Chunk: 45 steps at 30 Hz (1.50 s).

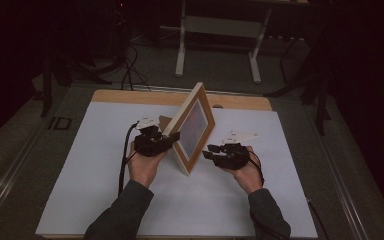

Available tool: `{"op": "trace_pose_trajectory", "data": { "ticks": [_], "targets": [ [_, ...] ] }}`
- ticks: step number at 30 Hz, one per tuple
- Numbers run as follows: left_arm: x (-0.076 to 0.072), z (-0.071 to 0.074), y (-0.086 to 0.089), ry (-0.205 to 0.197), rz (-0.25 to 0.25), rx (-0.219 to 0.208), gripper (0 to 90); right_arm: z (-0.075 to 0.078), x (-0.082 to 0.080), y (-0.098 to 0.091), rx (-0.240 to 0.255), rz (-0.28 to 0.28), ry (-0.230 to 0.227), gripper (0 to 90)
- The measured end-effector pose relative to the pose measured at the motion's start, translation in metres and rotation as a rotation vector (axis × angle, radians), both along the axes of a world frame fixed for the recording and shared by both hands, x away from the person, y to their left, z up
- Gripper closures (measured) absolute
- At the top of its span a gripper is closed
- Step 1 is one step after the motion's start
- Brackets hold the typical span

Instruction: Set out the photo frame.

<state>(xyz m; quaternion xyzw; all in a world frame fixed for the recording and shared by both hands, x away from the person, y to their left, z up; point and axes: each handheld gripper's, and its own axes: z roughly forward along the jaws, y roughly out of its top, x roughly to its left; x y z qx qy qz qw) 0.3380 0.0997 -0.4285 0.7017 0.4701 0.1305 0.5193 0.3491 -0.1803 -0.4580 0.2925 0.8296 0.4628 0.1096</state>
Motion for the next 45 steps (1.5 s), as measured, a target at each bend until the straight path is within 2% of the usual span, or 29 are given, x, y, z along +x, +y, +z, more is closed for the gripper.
{"op": "trace_pose_trajectory", "data": {
  "ticks": [9,13,18,21,29,30,35,41,43,44,45],
  "targets": [
    [0.003,-0.001,0.012,-0.005,0.024,-0.014,70.2,0.001,0.000,-0.001,0.001,-0.002,0.000,64.3],
    [0.004,-0.001,0.015,-0.003,0.015,-0.020,70.5,0.000,0.001,-0.001,0.000,-0.005,-0.001,64.3],
    [0.007,-0.002,0.023,0.011,-0.001,-0.048,71.2,0.001,0.001,-0.002,0.004,-0.009,0.000,64.0],
    [0.011,-0.003,0.031,0.033,-0.032,-0.086,71.4,0.002,0.001,-0.003,0.004,-0.011,-0.002,63.6],
    [0.015,-0.003,0.044,0.054,-0.089,-0.105,71.5,0.003,0.002,-0.003,0.008,-0.026,-0.007,62.8],
    [0.018,-0.004,0.049,0.073,-0.121,-0.124,71.1,0.003,0.002,-0.003,0.006,-0.026,-0.006,62.8],
    [0.020,-0.002,0.055,0.078,-0.160,-0.108,71.2,0.004,0.003,-0.003,0.003,-0.029,-0.010,62.5],
    [0.022,-0.003,0.060,0.081,-0.198,-0.111,71.0,0.007,0.004,-0.005,0.000,-0.038,-0.015,62.0],
    [0.022,-0.002,0.062,0.080,-0.233,-0.102,71.0,0.007,0.005,-0.006,-0.003,-0.043,-0.016,60.8],
    [0.022,-0.002,0.062,0.080,-0.233,-0.102,71.1,0.007,0.005,-0.006,-0.003,-0.043,-0.016,60.8],
    [0.023,-0.002,0.062,0.080,-0.244,-0.098,71.1,0.007,0.006,-0.006,-0.021,-0.048,-0.017,60.3]
  ]
}}
